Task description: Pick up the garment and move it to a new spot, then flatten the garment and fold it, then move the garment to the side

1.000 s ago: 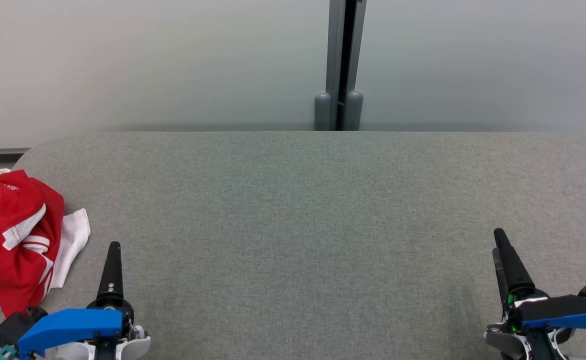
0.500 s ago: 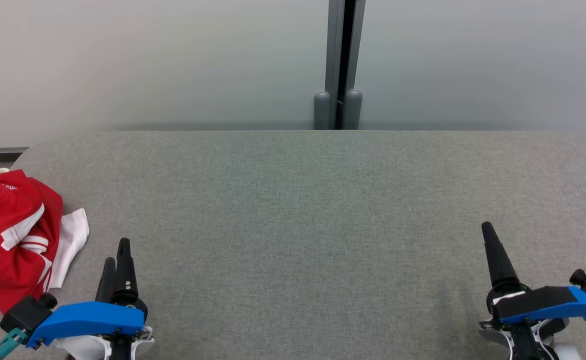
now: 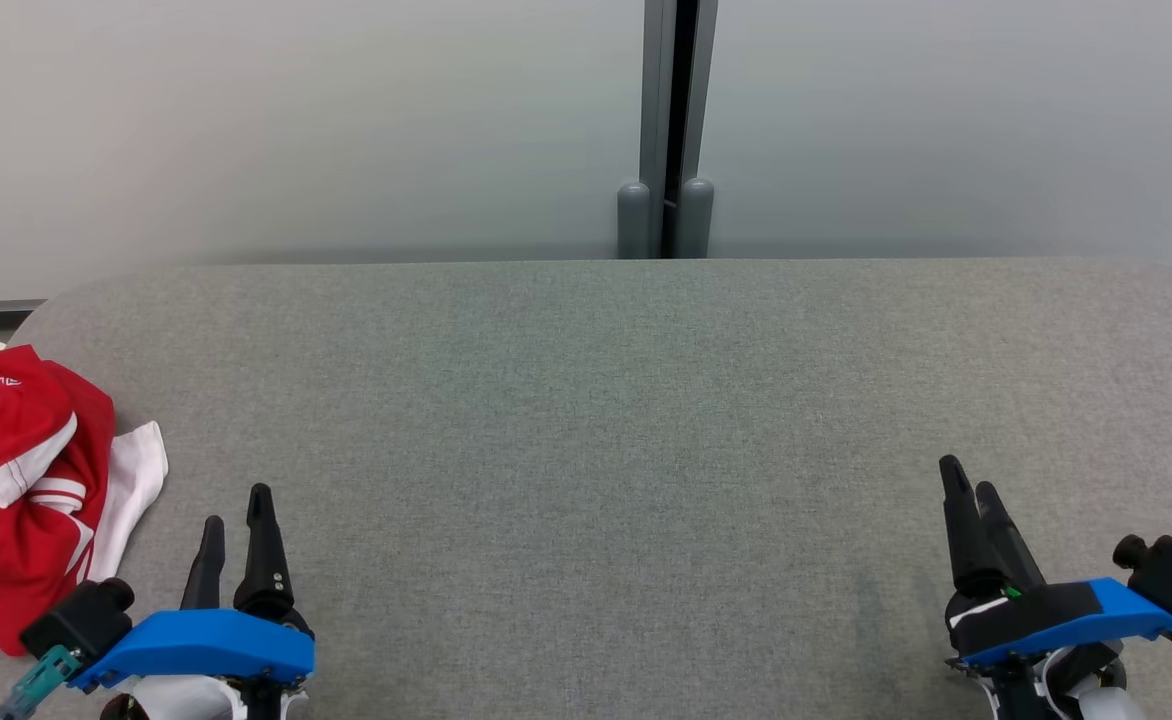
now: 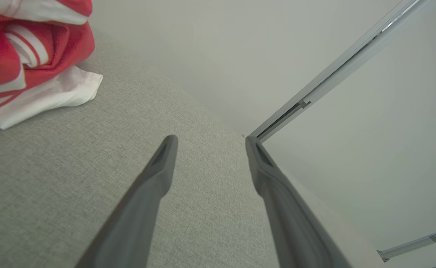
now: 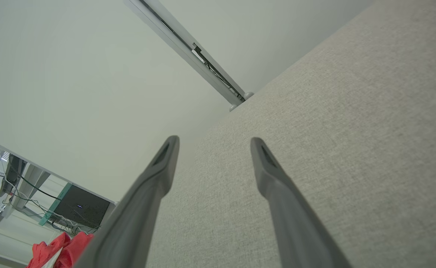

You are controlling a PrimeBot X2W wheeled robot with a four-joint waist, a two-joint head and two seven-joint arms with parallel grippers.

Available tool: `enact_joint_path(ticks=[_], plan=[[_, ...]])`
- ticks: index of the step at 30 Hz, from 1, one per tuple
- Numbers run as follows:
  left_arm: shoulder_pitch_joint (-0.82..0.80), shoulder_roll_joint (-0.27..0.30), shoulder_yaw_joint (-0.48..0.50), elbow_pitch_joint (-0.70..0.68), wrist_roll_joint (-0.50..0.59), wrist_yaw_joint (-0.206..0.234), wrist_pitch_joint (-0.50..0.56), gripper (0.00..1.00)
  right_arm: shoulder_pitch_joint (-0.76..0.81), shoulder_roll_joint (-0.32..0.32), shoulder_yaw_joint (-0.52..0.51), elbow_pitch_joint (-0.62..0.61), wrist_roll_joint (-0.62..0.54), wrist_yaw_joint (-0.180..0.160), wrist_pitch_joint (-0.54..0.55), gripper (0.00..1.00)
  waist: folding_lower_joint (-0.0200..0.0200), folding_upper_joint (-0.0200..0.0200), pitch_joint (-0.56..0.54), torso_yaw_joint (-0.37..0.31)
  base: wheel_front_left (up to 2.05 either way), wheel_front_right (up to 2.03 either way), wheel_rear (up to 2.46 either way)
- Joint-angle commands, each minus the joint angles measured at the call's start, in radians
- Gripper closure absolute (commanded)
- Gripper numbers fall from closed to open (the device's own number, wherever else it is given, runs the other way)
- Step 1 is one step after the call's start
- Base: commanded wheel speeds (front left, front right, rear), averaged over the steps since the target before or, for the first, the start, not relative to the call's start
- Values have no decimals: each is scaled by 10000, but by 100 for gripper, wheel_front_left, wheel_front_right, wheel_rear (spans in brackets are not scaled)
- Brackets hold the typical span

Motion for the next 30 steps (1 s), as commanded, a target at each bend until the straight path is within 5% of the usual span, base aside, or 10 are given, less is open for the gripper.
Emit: enact_joint_path(ticks=[1, 30], plan=[[-123, 76, -46, -80, 386, 103, -95, 0, -24, 3, 32, -80, -372, 16, -99, 0, 0, 0, 1, -1, 0, 0, 0], [-13, 319, -836, 475, 3734, 757, -855, 0, -218, 90, -223, 585, -4624, 21, -860, 0, 0, 0, -25, -133, 0, 0, 0]])
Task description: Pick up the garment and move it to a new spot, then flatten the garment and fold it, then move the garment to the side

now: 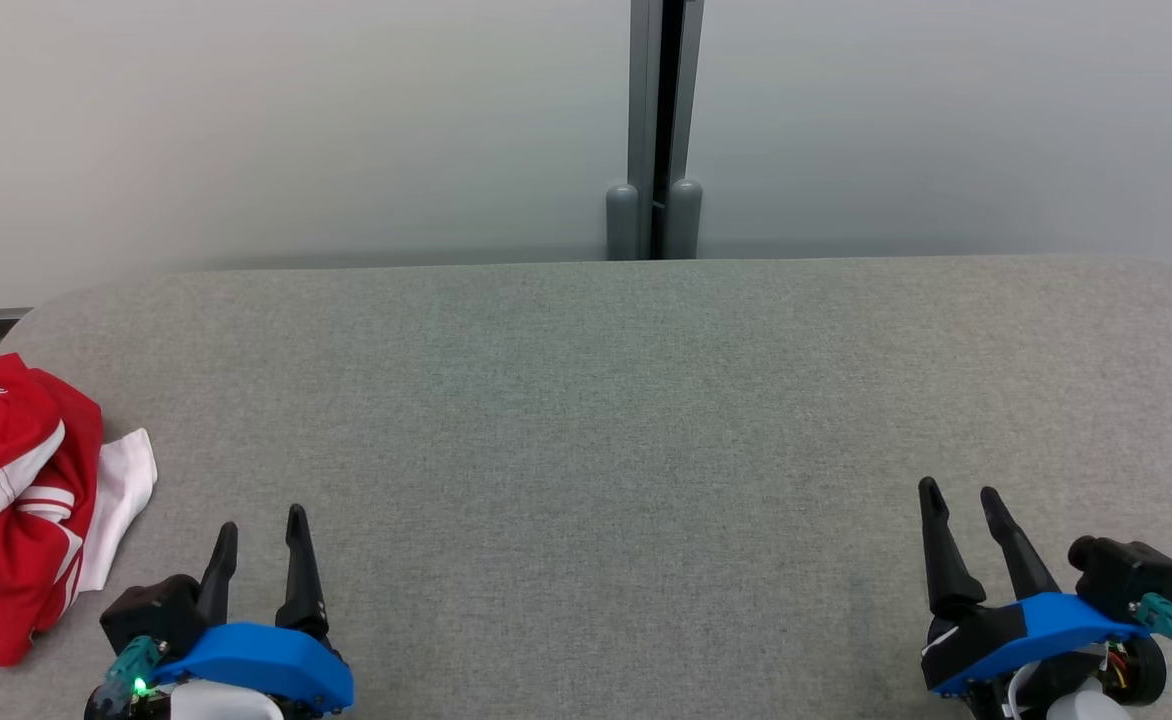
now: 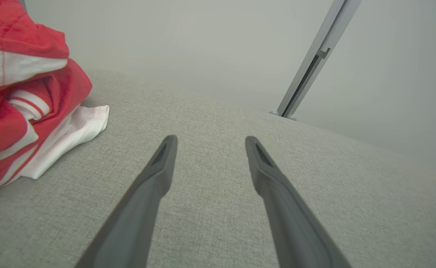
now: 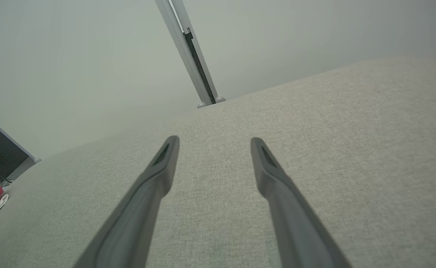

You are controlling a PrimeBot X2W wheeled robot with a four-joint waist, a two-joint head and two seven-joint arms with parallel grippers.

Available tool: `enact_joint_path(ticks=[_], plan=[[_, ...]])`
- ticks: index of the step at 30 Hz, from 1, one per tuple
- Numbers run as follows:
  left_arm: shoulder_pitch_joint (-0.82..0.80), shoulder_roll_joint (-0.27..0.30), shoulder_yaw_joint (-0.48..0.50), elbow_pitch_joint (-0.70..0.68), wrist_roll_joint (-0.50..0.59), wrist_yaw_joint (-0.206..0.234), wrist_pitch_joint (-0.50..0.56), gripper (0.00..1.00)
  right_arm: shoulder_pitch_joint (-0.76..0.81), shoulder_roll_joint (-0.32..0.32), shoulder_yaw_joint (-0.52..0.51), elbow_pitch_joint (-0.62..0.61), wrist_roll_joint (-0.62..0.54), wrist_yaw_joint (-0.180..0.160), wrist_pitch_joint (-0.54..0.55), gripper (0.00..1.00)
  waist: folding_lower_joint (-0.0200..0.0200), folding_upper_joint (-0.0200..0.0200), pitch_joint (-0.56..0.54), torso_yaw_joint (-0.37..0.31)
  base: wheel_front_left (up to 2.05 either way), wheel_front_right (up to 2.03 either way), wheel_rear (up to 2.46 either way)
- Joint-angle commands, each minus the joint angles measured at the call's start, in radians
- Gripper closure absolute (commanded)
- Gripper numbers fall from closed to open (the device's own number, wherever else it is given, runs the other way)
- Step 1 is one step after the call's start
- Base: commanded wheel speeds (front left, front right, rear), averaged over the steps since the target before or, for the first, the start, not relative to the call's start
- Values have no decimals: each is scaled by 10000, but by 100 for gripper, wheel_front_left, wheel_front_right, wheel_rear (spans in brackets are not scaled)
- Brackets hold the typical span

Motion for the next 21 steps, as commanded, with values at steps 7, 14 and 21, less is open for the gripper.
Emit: enact_joint_path(ticks=[7, 14, 21], plan=[[-14, 57, 35, 231, 712, 278, -238, 0, -77, -28, 62, 39, -916, 22, -244, 0, 0, 0, -3, -70, 0, 0, 0], [116, -24, 44, 115, 1322, 350, -412, 0, 37, -35, -55, 46, -1675, 22, -418, 0, 0, 0, -46, -92, 0, 0, 0], [250, -69, 15, 202, 1902, 316, -556, 0, 159, -41, -61, 145, -2144, 20, -561, 0, 0, 0, -78, -102, 0, 0, 0]])
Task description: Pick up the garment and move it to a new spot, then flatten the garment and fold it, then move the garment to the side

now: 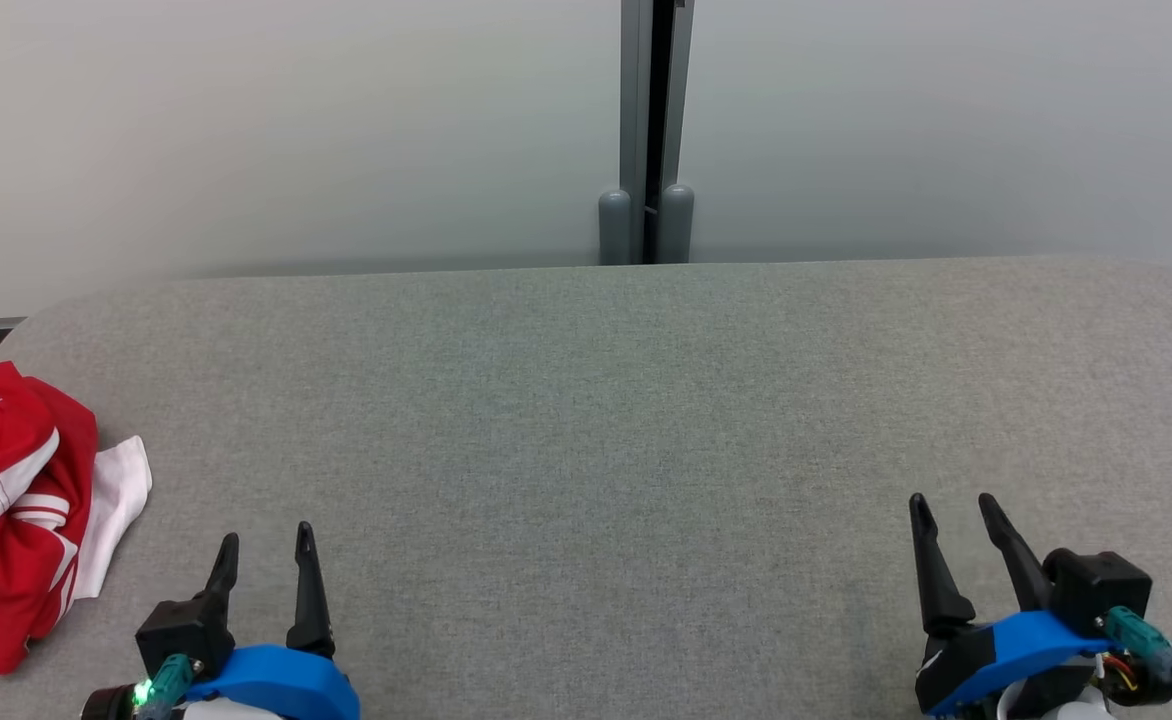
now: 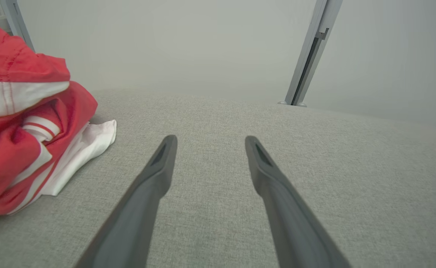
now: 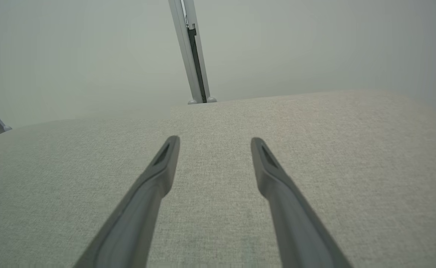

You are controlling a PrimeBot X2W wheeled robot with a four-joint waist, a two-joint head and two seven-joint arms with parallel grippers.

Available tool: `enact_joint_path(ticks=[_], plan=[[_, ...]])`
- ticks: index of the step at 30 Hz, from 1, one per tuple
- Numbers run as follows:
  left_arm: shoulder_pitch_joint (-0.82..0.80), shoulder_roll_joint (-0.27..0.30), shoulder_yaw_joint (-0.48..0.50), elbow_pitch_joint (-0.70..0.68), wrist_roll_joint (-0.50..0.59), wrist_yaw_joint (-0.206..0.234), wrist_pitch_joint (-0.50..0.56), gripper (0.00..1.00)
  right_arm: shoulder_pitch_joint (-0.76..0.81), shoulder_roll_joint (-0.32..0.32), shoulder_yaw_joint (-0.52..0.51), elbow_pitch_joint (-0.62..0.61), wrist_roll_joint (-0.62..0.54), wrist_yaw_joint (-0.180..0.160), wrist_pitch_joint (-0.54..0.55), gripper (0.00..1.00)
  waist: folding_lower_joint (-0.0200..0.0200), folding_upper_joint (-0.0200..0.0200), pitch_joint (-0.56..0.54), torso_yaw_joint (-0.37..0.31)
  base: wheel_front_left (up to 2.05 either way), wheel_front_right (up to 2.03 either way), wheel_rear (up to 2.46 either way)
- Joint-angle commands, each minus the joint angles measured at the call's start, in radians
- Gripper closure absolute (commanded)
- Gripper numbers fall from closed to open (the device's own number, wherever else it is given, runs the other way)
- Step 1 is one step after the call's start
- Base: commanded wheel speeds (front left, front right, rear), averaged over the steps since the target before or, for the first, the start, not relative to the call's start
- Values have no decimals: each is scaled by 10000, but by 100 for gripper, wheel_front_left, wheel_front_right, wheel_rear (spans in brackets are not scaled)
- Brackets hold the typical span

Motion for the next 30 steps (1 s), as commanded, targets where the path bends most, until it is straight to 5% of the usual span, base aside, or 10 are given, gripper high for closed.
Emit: enact_joint_path(ticks=[1, 30], plan=[[76, 3, -41, 8, 186, 4, -84, 0, 72, -39, -1, 24, -185, 6, -70, 0, 0, 0, -4, 2, 0, 0, 0], [36, -169, 139, 385, 1660, -48, -472, 0, -14, -49, 88, 652, -1642, 6, -460, 0, 0, 0, 143, 295, 0, 0, 0]])
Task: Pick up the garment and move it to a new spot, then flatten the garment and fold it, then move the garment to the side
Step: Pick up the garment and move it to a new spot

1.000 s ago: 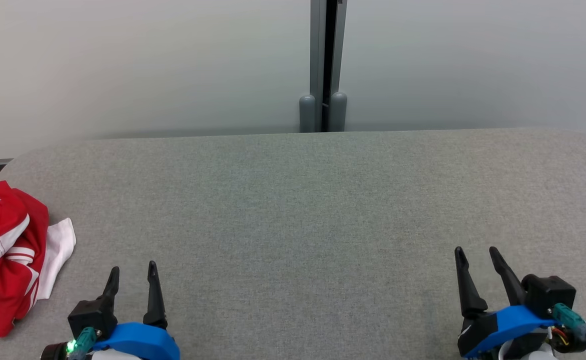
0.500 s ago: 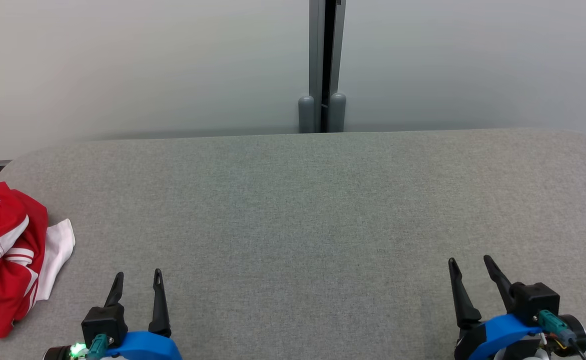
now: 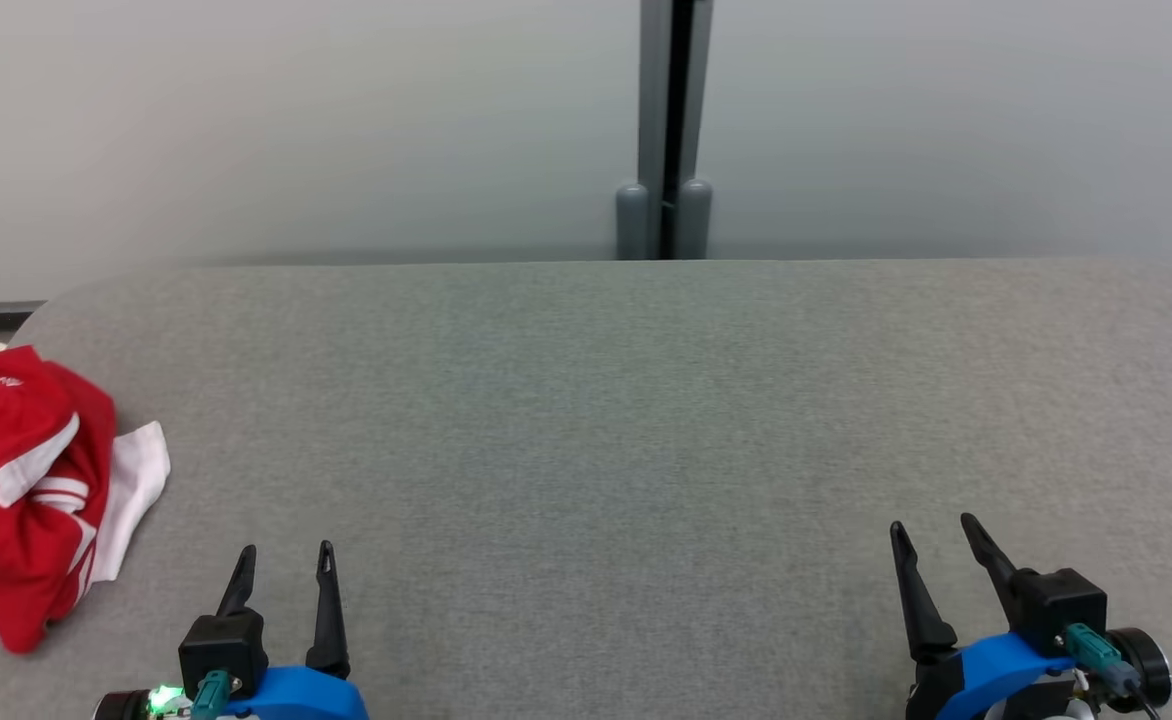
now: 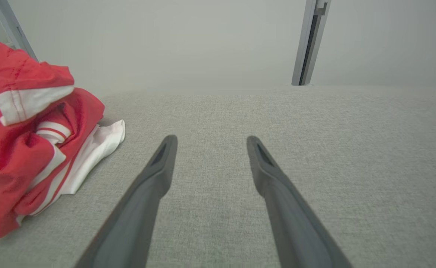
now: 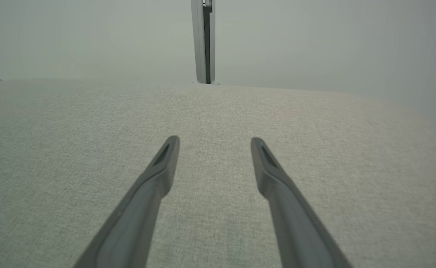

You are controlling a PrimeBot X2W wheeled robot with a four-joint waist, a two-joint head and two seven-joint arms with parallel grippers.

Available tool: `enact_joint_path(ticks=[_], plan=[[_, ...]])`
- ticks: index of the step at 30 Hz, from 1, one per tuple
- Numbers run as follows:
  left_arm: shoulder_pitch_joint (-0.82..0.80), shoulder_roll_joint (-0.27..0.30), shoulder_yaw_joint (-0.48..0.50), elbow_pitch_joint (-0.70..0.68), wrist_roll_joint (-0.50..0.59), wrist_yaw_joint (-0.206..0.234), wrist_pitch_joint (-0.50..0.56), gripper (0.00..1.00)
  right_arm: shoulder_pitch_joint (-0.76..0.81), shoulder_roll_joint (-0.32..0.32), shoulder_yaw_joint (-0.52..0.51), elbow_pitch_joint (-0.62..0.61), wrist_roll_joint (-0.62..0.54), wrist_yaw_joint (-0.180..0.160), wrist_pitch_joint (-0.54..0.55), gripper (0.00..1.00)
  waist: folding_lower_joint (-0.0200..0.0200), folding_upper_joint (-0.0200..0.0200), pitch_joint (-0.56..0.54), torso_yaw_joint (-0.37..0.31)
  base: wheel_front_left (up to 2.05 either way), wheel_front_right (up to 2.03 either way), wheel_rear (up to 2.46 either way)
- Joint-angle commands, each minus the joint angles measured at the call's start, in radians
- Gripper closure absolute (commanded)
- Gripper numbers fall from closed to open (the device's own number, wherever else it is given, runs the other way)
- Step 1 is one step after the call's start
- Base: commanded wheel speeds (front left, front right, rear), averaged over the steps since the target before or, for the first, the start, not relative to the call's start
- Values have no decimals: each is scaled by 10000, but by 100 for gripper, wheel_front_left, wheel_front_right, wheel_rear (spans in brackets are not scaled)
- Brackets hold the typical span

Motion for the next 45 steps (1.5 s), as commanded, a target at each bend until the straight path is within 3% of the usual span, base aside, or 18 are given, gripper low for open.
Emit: enact_joint_path(ticks=[1, 15, 21, 27, 33, 39, 45], plan=[[-126, 4, 52, 41, -36, -32, -52, 0, -40, -37, 17, 13, -49, 4, -54, 0, 0, 0, 108, 327, 0, 0, 0], [19, -28, 510, 238, -188, -33, -52, 0, -199, -32, 495, 76, 281, 3, -54, 0, 0, 0, 571, 3550, 0, 0, 0], [251, -23, 882, 317, -238, 17, -50, 0, -280, -42, 806, 166, 360, 3, -52, 0, 0, 0, 626, 4368, 0, 0, 0], [111, -51, 1160, 410, -451, -55, -52, 0, -370, -40, 1021, 216, 433, 3, -52, 0, 0, 0, 767, 4505, 0, 0, 0], [-822, -61, 1560, 574, -1198, -716, -52, 0, -680, -39, 1356, 346, 1019, 3, -51, 0, 0, 0, 1324, 4190, 0, 0, 0], [-2219, 427, 1792, 874, -1351, -995, -52, 0, -1035, -54, 1530, 227, 972, 3, -47, 0, 0, 0, 2013, 3837, 0, 0, 0], [-4254, 1369, 1519, 1603, -1813, -1129, -52, 0, -1538, -153, 1788, -22, 993, 3, -44, 0, 0, 0, 2958, 3343, 0, 0, 0]])
